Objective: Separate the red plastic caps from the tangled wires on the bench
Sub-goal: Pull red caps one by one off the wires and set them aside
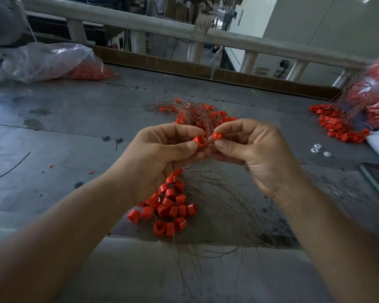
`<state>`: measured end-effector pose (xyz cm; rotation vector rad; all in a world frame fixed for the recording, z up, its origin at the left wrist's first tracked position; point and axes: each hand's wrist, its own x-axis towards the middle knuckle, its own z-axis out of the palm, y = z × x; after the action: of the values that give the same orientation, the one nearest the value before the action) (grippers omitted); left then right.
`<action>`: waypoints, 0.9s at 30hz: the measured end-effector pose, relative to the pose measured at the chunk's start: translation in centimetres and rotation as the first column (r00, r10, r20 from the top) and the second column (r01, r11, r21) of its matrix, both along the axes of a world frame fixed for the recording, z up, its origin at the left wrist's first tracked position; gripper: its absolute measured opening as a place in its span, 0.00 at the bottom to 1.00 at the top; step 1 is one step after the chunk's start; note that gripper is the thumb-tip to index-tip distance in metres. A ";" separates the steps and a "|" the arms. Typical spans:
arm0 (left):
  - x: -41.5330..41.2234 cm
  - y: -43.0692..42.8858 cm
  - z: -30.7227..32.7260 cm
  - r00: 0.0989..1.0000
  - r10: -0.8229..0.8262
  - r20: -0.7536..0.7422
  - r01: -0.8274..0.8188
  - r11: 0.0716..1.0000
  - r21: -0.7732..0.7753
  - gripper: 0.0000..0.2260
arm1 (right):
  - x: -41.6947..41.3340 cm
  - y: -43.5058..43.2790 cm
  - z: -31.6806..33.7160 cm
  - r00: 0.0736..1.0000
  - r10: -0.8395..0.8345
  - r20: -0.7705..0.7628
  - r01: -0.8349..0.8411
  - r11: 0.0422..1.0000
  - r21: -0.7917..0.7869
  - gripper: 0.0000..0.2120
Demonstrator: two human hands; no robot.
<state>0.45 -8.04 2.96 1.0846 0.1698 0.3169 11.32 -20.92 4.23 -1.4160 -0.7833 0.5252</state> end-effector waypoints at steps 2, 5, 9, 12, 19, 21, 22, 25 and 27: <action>0.0 0.0 0.0 1.000 0.004 -0.005 -0.004 1.000 -0.004 0.08 | -0.1 0.0 0.0 0.999 0.022 -0.037 -0.022 1.000 -0.006 0.09; 0.0 0.0 0.1 1.000 0.009 -0.007 -0.009 1.000 -0.007 0.08 | -0.1 0.0 0.0 0.998 0.039 -0.046 -0.039 0.999 -0.012 0.09; 0.0 0.0 0.0 1.000 0.017 -0.010 -0.017 1.000 0.003 0.08 | 0.0 0.0 -0.2 0.997 0.049 -0.059 -0.049 0.999 -0.009 0.10; 0.0 0.1 0.0 1.000 0.013 -0.004 -0.013 1.000 0.015 0.08 | 0.1 0.0 -0.3 0.998 0.058 -0.024 -0.058 0.998 -0.021 0.13; -0.1 0.1 0.0 1.000 0.022 -0.008 -0.022 0.998 0.054 0.09 | 0.0 0.0 -0.3 0.995 0.094 0.035 -0.092 0.995 -0.045 0.10; -0.1 0.1 0.1 0.999 0.032 -0.009 -0.031 0.998 0.063 0.08 | 0.0 -0.1 -0.2 0.992 0.086 0.095 -0.081 0.995 -0.055 0.10; -0.1 0.1 0.1 0.999 0.038 -0.009 -0.037 0.997 0.071 0.08 | -0.1 -0.1 -0.2 0.990 0.074 0.120 -0.069 0.996 -0.052 0.10; -0.2 0.0 0.1 0.999 0.048 -0.011 -0.047 0.994 0.102 0.08 | 0.0 -0.2 -0.1 0.994 0.055 0.097 -0.055 0.998 -0.005 0.10; -0.2 0.0 0.1 0.999 0.050 -0.015 -0.047 0.992 0.120 0.09 | 0.0 -0.2 -0.1 0.996 0.061 0.070 -0.062 0.998 0.015 0.11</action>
<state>0.26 -8.08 3.02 1.2033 0.1952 0.3648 11.29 -21.13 4.17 -1.4038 -0.8880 0.5171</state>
